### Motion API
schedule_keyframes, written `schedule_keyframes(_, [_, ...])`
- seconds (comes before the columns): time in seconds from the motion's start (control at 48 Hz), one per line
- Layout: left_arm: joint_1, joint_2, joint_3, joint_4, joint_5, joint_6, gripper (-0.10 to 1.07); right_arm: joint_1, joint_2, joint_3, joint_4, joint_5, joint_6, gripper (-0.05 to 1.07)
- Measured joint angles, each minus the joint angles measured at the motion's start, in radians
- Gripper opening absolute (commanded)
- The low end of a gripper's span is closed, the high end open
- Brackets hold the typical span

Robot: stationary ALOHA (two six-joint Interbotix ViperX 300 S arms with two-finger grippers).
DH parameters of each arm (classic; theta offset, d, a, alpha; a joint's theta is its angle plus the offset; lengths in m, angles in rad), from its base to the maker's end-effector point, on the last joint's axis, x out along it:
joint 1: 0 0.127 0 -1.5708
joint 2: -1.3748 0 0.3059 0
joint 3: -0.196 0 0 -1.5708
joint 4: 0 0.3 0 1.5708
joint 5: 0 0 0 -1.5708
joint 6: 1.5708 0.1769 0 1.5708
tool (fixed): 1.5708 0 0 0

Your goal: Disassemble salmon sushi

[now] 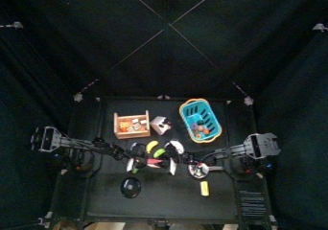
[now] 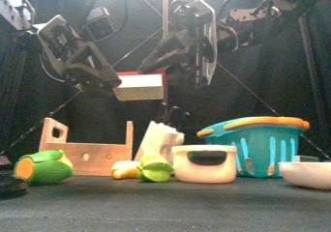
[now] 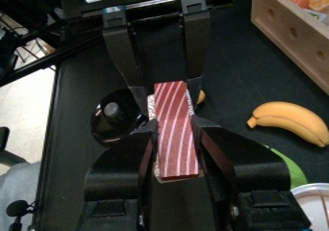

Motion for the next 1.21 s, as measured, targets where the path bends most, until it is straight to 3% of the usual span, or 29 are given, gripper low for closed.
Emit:
schedule_keyframes(0.896, [0.011, -0.005, -0.002, -0.002, 0.000, 0.000, 0.54, 0.000, -0.041, 0.035, 0.002, 0.000, 0.000, 0.59])
schedule_keyframes(1.0, [0.014, -0.003, 0.038, 0.006, 0.011, -0.002, 0.54, 0.002, -0.069, 0.049, 0.006, 0.000, -0.002, 0.59])
schedule_keyframes(1.208, [0.017, -0.009, 0.041, 0.005, 0.011, -0.002, 0.54, 0.003, -0.101, 0.077, 0.031, 0.000, -0.002, 0.59])
